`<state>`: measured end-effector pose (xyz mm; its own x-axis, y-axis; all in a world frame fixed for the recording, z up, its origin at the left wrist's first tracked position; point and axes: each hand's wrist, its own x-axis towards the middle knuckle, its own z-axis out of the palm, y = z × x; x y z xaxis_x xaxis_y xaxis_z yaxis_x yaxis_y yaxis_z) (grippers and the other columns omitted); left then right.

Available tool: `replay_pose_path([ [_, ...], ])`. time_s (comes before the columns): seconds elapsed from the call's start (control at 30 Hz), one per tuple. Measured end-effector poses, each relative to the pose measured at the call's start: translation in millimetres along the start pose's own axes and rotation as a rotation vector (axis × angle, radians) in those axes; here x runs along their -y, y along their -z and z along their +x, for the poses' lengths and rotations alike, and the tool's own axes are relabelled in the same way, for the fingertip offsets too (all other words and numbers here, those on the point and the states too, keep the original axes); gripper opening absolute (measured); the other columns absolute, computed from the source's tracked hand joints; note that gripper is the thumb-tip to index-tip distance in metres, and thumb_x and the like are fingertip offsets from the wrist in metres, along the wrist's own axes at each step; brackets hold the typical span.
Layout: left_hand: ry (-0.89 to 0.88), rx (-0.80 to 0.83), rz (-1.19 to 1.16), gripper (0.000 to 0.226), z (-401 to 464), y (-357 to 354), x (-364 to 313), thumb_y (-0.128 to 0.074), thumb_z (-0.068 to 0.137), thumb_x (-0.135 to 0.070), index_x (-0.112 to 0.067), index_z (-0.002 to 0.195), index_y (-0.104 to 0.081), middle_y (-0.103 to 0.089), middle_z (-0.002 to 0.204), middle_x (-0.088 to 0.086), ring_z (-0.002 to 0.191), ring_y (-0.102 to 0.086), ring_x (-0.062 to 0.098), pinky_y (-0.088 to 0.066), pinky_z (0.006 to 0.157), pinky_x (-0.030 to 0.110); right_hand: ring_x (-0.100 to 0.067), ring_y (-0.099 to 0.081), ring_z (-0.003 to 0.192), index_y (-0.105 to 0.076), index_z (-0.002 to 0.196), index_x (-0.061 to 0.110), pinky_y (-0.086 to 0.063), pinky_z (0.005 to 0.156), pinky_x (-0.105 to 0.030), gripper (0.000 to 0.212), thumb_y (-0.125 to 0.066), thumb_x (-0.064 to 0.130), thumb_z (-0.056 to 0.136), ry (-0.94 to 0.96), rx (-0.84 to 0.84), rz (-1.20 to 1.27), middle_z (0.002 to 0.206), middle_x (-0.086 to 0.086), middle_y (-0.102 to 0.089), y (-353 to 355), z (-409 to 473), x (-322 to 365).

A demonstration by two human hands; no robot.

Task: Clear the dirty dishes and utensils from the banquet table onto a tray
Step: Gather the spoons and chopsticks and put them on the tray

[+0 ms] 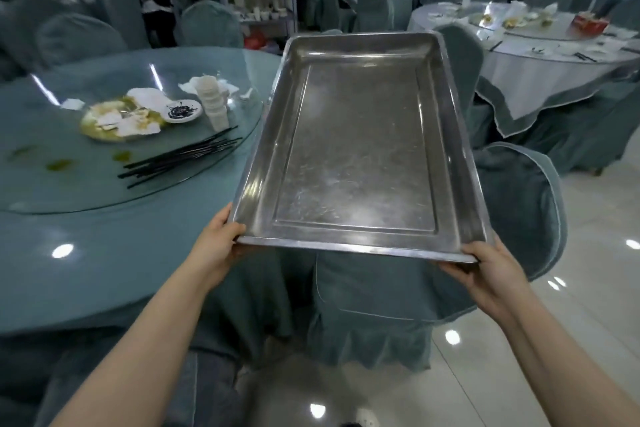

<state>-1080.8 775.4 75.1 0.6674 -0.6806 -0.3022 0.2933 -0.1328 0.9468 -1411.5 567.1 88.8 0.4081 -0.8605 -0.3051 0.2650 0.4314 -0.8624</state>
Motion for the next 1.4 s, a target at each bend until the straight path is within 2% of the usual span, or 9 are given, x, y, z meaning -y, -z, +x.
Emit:
replay_pose_path([
  [0.13,-0.072,-0.114,-0.053,0.049,-9.1,39.1,-17.1,-0.032,0.088,0.01,-0.022,0.108,-0.063,-0.067,0.099,0.009,0.082,-0.063,0.021,-0.059,0.069,0.034,-0.021,-0.071,0.069,-0.059,0.101,0.018,-0.059,0.058,-0.039,0.039,-0.038,-0.011,0.085,-0.051,0.137,-0.026,0.086,-0.009,-0.068,-49.2,33.3,-4.4],
  [0.3,-0.151,-0.234,-0.075,0.056,-7.9,81.0,-36.7,-0.032,0.088,0.009,-0.028,0.118,-0.062,-0.071,0.107,0.003,0.088,-0.068,0.02,-0.059,0.072,0.036,-0.023,-0.07,0.063,-0.053,0.087,0.005,-0.057,0.055,-0.038,0.02,-0.04,-0.01,0.086,-0.165,0.266,-0.058,0.067,-0.01,-0.068,-105.5,87.8,-14.6],
  [0.47,-0.227,-0.374,-0.091,0.056,-10.7,105.9,-34.8,-0.032,0.088,0.008,-0.031,0.11,-0.066,-0.072,0.105,0.004,0.09,-0.07,0.02,-0.059,0.071,0.036,-0.024,-0.071,0.068,-0.059,0.094,0.012,-0.057,0.059,-0.041,0.029,-0.041,-0.009,0.083,-0.209,0.445,-0.137,0.074,-0.01,-0.07,-163.1,146.6,-24.0],
  [0.63,-0.288,-0.531,-0.151,0.06,-32.9,131.6,-17.1,-0.03,0.085,0.01,-0.03,0.112,-0.066,-0.072,0.085,-0.004,0.061,-0.066,0.01,-0.058,0.067,0.03,-0.022,-0.07,0.066,-0.059,0.102,0.02,-0.057,0.057,-0.038,0.038,-0.041,-0.009,0.083,-0.244,0.634,-0.219,0.073,-0.003,-0.071,-229.2,172.8,-36.9],
  [0.83,-0.279,-0.79,-0.255,0.048,-77.8,170.9,-7.0,-0.035,0.086,0.006,-0.024,0.112,-0.063,-0.071,0.081,0.002,0.062,-0.067,0.017,-0.054,0.049,0.022,-0.028,-0.071,0.069,-0.057,0.104,0.018,-0.059,0.067,-0.042,0.036,-0.04,-0.008,0.084,-0.321,0.878,-0.367,0.081,-0.006,-0.071,-319.2,168.3,-69.6],
  [1.07,-0.19,-1.038,-0.317,0.056,-107.8,227.6,-9.9,-0.034,0.088,0.007,-0.028,0.126,-0.056,-0.064,0.066,-0.005,0.04,-0.049,0.007,-0.037,0.039,0.013,-0.023,-0.069,0.061,-0.059,0.104,0.022,-0.055,0.049,-0.026,0.038,-0.042,-0.005,0.084,-0.392,1.03,-0.468,0.075,-0.002,-0.071,-415.0,145.2,-127.1],
  [1.2,-0.199,-1.113,-0.353,0.051,-118.4,252.1,-11.1,-0.034,0.09,0.007,-0.014,0.133,-0.051,-0.064,0.082,0.002,0.067,-0.057,0.021,-0.05,0.064,0.025,-0.026,-0.071,0.063,-0.06,0.102,0.021,-0.056,0.05,-0.025,0.029,-0.048,-0.001,0.087,-0.434,1.109,-0.492,0.077,-0.004,-0.071,-465.4,137.8,-153.4],
  [1.27,-0.207,-1.159,-0.383,0.051,-128.3,263.6,-15.4,-0.033,0.091,0.008,-0.014,0.133,-0.05,-0.063,0.097,0.007,0.088,-0.056,0.032,-0.055,0.059,0.022,-0.029,-0.071,0.068,-0.061,0.102,0.017,-0.055,0.049,-0.025,0.021,-0.053,0.003,0.089,-0.474,1.135,-0.479,0.086,-0.009,-0.07,-488.9,131.6,-169.1],
  [1.4,-0.185,-1.226,-0.448,0.05,-148.4,276.8,-14.6,-0.033,0.091,0.01,-0.018,0.126,-0.054,-0.065,0.107,0.01,0.092,-0.061,0.04,-0.059,0.057,0.029,-0.03,-0.07,0.068,-0.058,0.102,0.012,-0.054,0.046,-0.024,0.016,-0.056,0.004,0.088,-0.548,1.168,-0.51,0.092,-0.014,-0.062,-518.7,118.3,-203.4],
])
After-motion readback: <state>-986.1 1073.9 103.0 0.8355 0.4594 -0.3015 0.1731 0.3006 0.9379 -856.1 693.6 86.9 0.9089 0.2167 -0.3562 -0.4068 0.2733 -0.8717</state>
